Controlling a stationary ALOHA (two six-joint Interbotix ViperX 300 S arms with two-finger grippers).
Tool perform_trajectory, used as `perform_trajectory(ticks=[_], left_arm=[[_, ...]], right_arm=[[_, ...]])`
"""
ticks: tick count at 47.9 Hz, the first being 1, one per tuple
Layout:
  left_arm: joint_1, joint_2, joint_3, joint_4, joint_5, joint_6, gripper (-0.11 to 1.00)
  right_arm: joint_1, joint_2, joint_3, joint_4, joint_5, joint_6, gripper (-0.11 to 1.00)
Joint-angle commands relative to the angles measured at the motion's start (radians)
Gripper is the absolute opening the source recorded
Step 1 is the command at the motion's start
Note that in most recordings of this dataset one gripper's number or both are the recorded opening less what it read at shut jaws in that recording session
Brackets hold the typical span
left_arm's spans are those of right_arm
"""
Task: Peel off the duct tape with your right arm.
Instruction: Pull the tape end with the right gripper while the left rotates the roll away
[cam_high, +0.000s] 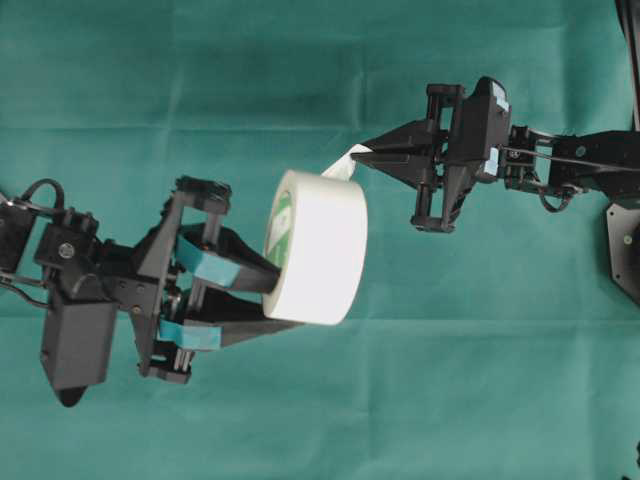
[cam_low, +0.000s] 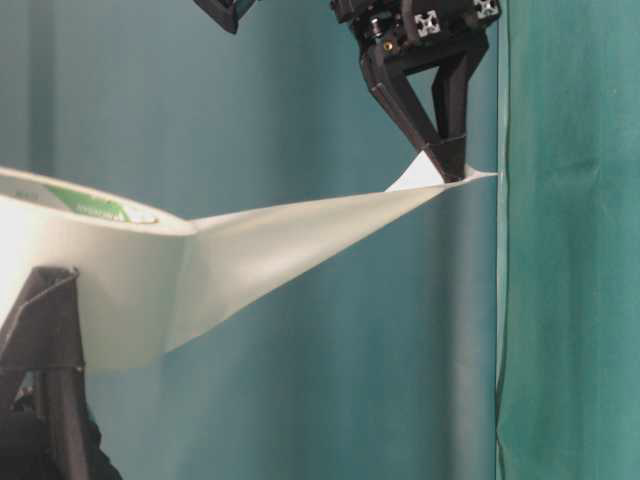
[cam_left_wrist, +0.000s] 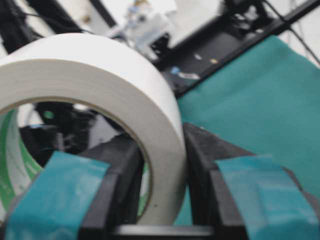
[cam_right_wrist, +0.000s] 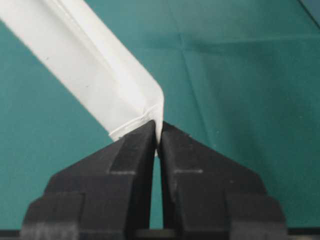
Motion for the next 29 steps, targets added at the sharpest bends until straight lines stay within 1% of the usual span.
perform_trajectory(ticks=[1, 13, 19, 29], left_arm=[[-0.006, -0.052, -0.009, 0.005, -0.066, 0.029, 0.20], [0.008, -0.060, 0.003, 0.002, -0.137, 0.078, 0.20], [0.012, -0.060, 0.006, 0.002, -0.172, 0.087, 0.20], [0.018, -0.069, 0.023, 0.002, -0.258, 0.091, 0.20]], right_arm=[[-0.032, -0.002, 0.003, 0.006, 0.018, 0.002, -0.09], [-0.032, -0.002, 0.008, 0.006, 0.038, 0.009, -0.09], [-0.031, -0.002, 0.011, 0.006, 0.043, 0.023, -0.09], [-0.032, 0.006, 0.017, 0.006, 0.044, 0.025, -0.09]])
